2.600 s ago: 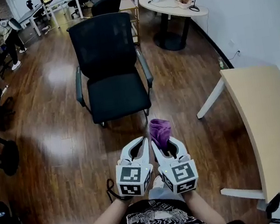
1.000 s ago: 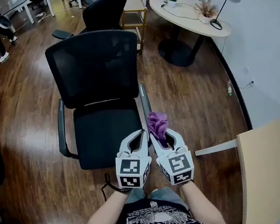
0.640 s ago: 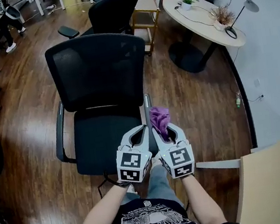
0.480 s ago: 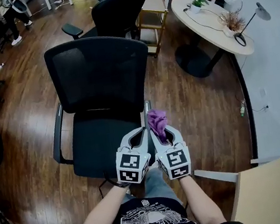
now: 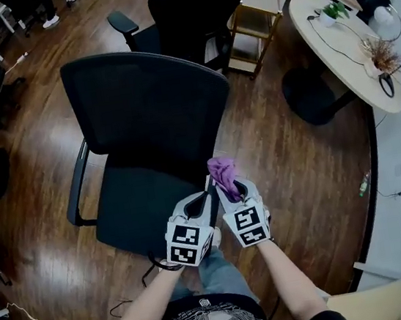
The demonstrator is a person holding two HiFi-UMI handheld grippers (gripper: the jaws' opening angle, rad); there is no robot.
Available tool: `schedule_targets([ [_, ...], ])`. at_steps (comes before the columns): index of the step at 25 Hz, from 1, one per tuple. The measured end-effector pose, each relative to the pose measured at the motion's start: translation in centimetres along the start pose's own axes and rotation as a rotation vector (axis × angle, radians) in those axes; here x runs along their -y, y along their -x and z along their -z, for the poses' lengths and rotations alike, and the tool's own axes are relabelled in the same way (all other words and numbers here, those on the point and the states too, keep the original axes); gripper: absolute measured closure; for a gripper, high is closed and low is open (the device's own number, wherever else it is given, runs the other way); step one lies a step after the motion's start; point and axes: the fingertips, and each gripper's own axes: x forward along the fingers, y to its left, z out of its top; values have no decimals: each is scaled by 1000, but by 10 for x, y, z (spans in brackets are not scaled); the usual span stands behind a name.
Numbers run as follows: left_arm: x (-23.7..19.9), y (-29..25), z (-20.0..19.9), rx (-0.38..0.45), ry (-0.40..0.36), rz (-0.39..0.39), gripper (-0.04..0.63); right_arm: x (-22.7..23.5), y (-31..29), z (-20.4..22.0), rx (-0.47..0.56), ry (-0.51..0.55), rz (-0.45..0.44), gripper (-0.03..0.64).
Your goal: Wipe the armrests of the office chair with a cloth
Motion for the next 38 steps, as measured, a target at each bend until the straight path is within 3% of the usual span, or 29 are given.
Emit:
schedule_targets([
  [7, -25, -32, 13, -42, -1, -76, 591, 21, -52, 31, -54, 179, -61, 514],
  [12, -38, -41, 17, -44, 25, -88, 591, 26, -71, 45, -79, 240, -88, 514],
  [17, -38, -45, 32, -85, 35, -68, 591, 24, -82, 52, -98, 249, -119, 514],
  [23, -38, -35, 37, -91, -12, -68, 591, 9, -78, 56, -97, 242, -123, 514],
  [38, -25, 31, 78, -82, -77, 9, 591, -76, -21, 83, -117, 152, -31, 514],
])
